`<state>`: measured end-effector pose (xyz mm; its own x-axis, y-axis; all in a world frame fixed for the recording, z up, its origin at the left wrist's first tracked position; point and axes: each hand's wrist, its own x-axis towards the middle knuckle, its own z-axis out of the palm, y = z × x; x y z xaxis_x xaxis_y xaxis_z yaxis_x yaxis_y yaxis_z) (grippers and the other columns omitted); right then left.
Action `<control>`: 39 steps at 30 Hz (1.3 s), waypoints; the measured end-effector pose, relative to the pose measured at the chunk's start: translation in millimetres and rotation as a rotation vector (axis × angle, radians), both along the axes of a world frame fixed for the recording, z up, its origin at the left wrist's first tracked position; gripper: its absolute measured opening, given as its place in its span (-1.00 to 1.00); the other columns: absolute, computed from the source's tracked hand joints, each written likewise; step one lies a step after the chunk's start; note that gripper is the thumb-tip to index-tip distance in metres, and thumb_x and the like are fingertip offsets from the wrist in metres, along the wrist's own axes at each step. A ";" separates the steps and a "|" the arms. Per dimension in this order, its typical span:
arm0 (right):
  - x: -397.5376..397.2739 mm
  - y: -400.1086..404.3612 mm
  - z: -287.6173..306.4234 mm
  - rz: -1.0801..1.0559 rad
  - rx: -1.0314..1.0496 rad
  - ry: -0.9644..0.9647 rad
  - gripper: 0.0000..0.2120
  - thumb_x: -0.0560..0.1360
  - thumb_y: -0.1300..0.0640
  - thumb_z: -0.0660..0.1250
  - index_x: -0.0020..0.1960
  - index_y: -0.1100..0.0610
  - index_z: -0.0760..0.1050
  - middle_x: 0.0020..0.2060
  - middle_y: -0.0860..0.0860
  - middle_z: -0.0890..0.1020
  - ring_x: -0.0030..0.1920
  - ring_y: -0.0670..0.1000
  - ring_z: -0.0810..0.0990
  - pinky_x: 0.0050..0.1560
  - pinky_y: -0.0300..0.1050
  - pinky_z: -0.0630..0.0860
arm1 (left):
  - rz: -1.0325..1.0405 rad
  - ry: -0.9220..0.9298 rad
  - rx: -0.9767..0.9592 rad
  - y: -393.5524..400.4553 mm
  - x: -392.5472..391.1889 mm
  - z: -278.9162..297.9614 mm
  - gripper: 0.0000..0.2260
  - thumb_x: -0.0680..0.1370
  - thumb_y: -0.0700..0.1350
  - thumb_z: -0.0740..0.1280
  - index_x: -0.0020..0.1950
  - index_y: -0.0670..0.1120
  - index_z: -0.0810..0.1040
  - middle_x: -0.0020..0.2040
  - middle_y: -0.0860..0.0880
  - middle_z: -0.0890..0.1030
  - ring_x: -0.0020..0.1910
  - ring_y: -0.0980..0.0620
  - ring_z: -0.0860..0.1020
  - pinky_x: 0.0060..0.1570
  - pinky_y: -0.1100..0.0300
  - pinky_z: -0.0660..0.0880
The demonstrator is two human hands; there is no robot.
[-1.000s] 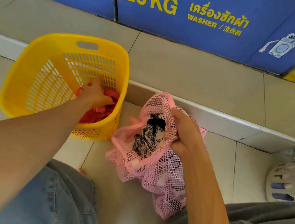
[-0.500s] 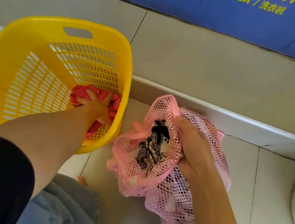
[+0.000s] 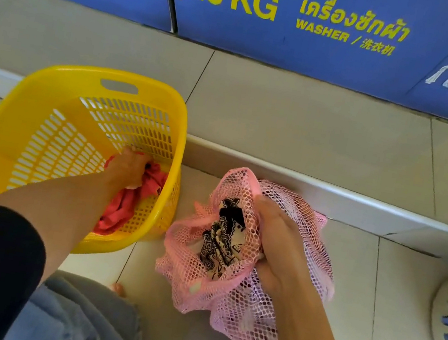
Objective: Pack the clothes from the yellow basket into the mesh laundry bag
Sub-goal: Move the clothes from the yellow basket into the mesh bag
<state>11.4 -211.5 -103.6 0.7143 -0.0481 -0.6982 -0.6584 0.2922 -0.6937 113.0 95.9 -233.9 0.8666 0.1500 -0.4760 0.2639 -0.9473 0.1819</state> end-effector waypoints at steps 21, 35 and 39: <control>-52.5 -22.1 77.4 -0.141 -0.141 -0.246 -0.79 0.67 0.04 0.29 0.12 0.12 0.65 -0.03 0.17 0.76 -0.01 0.13 0.75 0.11 0.08 0.69 | 0.647 -0.393 -1.825 -42.4 -160.2 308.2 -0.75 0.52 -0.23 0.18 -0.11 -0.04 0.65 -0.21 0.05 0.72 -0.23 0.12 0.69 -0.16 0.24 0.65; -62.4 -50.8 64.0 -0.163 -0.281 -0.336 -0.70 0.61 0.14 0.30 -0.25 0.18 0.63 -0.35 0.09 0.72 -0.24 0.07 0.65 -0.17 0.02 0.67 | 0.677 -0.456 -1.215 -180.2 -143.1 197.5 -0.79 0.33 -0.31 0.44 -0.10 -0.07 0.65 -0.18 -0.03 0.68 -0.29 0.06 0.61 -0.22 0.15 0.55; -62.6 -47.5 62.8 -0.082 -0.362 -0.403 -0.70 0.61 -0.02 0.31 -0.08 0.17 0.67 -0.15 0.21 0.75 -0.15 0.04 0.66 0.10 0.27 0.67 | 0.450 -0.327 -1.049 -208.1 -147.3 170.0 -0.74 0.22 -0.19 0.47 -0.13 0.03 0.66 -0.09 0.01 0.72 -0.10 0.01 0.66 0.02 0.03 0.61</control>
<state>-51.2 -259.0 -40.8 0.9056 -0.3017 -0.2980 -0.3043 0.0271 -0.9522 -34.3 -112.2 -63.9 0.9389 0.1414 -0.3138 0.3318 -0.1292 0.9345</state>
